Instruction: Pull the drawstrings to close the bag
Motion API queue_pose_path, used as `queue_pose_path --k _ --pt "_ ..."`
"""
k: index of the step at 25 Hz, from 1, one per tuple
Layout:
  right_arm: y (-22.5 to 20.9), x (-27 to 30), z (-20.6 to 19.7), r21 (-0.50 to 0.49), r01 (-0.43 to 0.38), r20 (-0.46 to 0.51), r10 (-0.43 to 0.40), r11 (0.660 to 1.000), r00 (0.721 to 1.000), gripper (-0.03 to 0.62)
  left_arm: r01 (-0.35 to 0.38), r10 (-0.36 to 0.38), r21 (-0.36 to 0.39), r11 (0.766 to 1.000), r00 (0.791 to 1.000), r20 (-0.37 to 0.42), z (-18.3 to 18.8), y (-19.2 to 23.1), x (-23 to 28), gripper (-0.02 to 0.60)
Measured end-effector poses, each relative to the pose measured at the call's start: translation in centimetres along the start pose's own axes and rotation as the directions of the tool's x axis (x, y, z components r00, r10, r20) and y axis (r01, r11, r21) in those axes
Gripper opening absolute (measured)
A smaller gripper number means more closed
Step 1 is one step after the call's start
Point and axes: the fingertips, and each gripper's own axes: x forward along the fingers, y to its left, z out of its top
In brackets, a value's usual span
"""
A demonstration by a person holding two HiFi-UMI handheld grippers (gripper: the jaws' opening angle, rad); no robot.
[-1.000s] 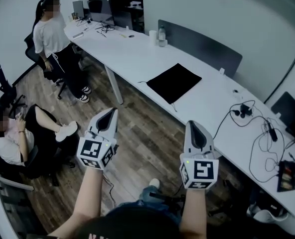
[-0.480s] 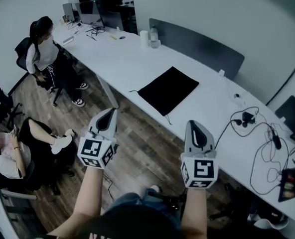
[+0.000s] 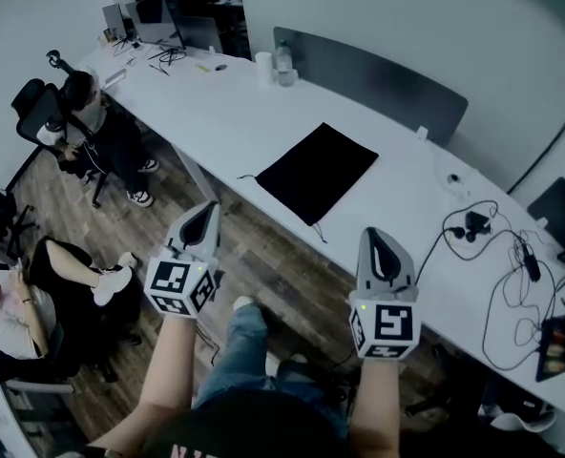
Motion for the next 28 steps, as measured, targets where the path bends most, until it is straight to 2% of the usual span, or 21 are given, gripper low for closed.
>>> queue_pose_path --k 7,17,23,28 --pt "-0.4 3.1 -0.2 0.019 0.092 -0.004 -0.092 0.996 0.996 -0.006 0.081 -0.081 0.012 0.997 0.997 0.008 -0.1 2.8 4.4 -0.002" --pt "-0.6 8.3 -0.8 0.074 0.197 -0.066 -0.192 0.978 0.979 -0.005 0.18 -0.18 -0.034 0.983 0.984 0.011 -1.2 8.5 12.3 -0.002" --pt "-1.3 11.0 -2.3 0.12 0.263 -0.102 -0.251 0.957 0.962 -0.005 0.281 -0.281 -0.114 0.953 0.96 0.013 -2.9 10.9 16.5 -0.002" --pt "-1.0 13.4 -3.2 0.139 0.306 -0.132 -0.288 0.942 0.948 -0.003 0.339 -0.345 -0.118 0.933 0.938 -0.039 -5.0 13.0 19.9 -0.002"
